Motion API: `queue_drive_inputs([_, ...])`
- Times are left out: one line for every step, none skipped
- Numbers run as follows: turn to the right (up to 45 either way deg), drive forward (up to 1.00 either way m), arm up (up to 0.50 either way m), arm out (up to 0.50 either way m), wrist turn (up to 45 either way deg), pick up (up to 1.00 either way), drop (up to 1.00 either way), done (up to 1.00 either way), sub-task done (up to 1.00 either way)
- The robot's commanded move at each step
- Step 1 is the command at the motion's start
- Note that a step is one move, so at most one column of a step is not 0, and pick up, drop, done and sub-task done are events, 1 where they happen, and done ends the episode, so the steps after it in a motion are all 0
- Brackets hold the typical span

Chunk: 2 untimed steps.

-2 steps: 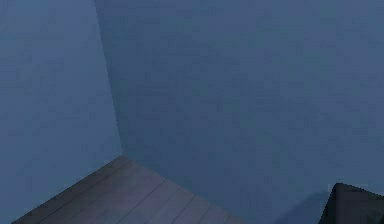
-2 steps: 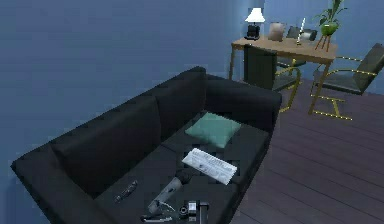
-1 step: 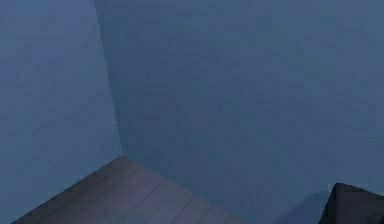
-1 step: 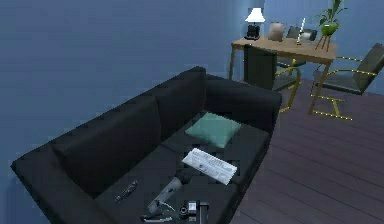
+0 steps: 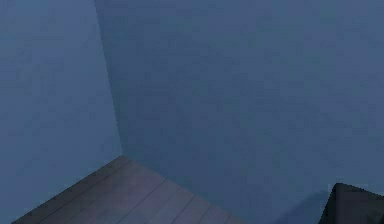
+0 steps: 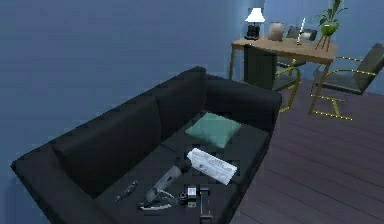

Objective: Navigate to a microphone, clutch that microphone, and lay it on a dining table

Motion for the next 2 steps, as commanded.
queue_drive_inputs([0.0, 0.0, 0.5, 0.0, 0.0, 0.0, 0.0, 0.0, 0.0])
queue_drive_inputs([0.0, 0.0, 0.06, 0.0, 0.0, 0.0, 0.0, 0.0, 0.0])
